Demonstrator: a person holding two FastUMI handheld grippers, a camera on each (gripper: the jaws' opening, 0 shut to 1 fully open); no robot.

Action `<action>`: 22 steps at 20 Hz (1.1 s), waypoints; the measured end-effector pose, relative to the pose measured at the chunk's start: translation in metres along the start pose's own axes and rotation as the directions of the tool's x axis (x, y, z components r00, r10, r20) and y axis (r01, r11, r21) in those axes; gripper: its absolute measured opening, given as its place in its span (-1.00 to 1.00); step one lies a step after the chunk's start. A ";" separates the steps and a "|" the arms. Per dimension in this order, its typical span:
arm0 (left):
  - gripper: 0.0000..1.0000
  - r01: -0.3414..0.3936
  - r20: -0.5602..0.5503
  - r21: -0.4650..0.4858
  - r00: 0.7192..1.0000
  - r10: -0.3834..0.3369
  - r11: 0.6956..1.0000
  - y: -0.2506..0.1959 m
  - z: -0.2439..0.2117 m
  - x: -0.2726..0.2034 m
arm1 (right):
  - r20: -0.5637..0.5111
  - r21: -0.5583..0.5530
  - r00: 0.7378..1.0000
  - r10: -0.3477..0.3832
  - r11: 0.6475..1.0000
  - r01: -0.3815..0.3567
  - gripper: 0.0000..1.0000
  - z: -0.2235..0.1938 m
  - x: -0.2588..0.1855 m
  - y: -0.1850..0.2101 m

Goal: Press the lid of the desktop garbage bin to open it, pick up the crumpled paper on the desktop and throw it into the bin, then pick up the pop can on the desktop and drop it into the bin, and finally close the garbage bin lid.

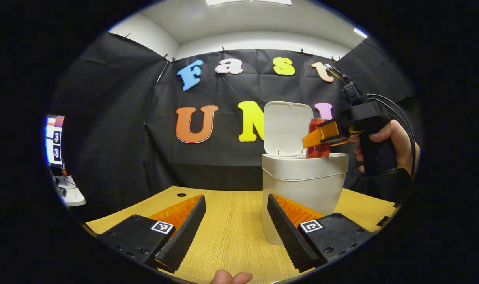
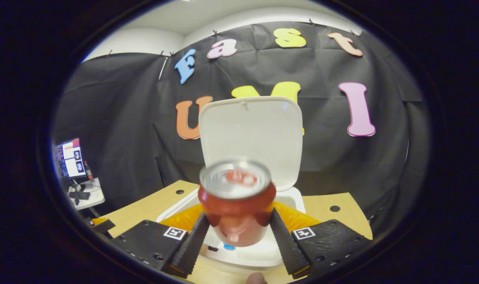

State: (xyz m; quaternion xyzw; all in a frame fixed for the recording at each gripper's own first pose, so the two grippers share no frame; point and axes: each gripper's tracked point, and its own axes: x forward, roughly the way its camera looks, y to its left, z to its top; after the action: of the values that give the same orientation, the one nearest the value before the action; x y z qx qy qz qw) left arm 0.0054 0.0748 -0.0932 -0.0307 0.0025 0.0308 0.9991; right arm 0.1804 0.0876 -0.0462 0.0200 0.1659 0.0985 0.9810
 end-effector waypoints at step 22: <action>1.00 -0.021 -0.025 -0.072 0.999 0.019 0.997 -0.007 0.003 0.004 | 0.389 0.023 0.912 -0.130 0.991 0.132 0.81 0.127 -0.017 -0.002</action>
State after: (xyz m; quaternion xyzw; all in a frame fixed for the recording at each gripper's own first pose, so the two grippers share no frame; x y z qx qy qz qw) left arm 0.0099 0.0686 -0.0902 -0.0670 0.0140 0.0404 0.9968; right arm 0.2067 0.0813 0.0794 0.0264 -0.0316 0.0269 0.9988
